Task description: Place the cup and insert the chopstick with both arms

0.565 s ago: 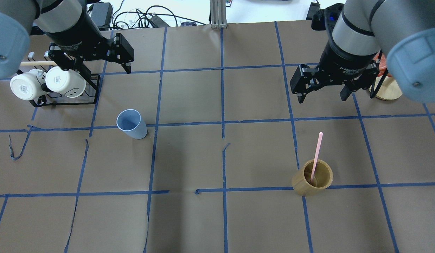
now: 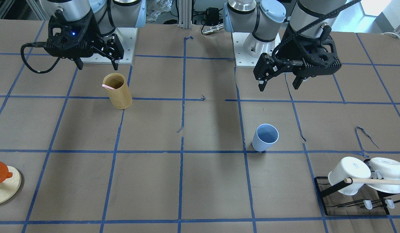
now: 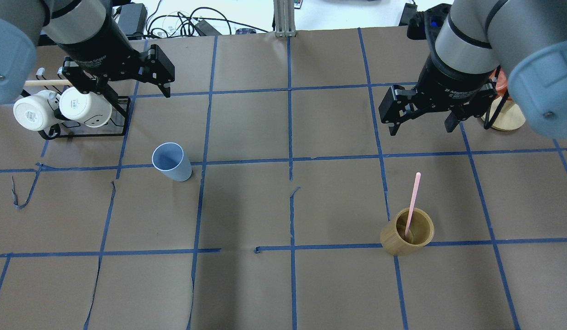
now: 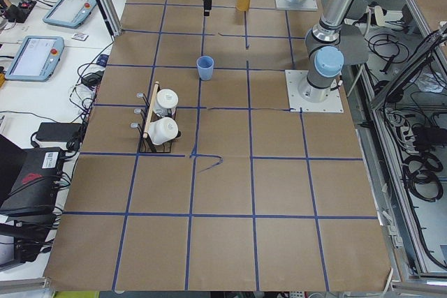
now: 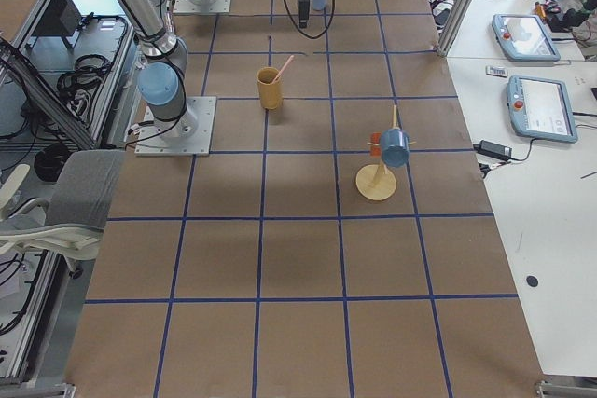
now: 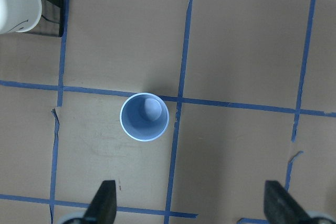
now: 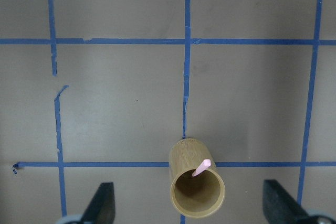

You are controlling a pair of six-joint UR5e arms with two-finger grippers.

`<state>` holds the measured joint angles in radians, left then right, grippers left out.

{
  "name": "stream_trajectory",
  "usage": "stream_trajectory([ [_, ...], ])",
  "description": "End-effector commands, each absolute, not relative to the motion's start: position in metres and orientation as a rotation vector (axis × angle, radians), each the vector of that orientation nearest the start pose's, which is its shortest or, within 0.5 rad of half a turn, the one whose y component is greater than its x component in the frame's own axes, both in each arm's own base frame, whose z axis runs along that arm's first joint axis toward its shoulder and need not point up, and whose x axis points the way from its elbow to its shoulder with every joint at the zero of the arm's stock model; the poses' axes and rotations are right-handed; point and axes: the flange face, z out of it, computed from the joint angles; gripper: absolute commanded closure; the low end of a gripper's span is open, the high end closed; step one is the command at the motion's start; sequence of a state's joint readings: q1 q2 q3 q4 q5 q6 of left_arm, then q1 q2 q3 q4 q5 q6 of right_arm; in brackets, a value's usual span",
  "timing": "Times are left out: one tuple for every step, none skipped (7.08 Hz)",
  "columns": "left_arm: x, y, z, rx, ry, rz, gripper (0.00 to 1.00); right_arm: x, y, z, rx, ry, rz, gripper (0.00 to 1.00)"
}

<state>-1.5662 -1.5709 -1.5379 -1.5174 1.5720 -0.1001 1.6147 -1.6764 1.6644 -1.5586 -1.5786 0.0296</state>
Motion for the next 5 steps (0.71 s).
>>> stream_trajectory([
  [-0.131,-0.5003,0.5093,-0.157,3.139,-0.133,0.0,0.152,-0.4411,0.4897,-0.019,3.152,0.002,0.0],
  [-0.1302,-0.5005,0.5093,-0.157,3.139,-0.133,0.0,0.1528,-0.4404,0.4897,-0.019,3.151,-0.001,0.0],
  [-0.131,-0.4996,0.5091,-0.154,3.139,-0.13,0.0,0.1522,-0.4414,0.4894,-0.019,3.151,-0.003,0.0],
  [-0.1301,-0.5003,0.5084,-0.157,3.137,-0.128,0.0,0.1507,-0.4423,0.4885,-0.034,3.152,0.002,0.0],
  [-0.1301,-0.4998,0.5091,-0.157,3.137,-0.13,0.0,0.1513,-0.4414,0.489,-0.029,3.152,0.002,0.0],
])
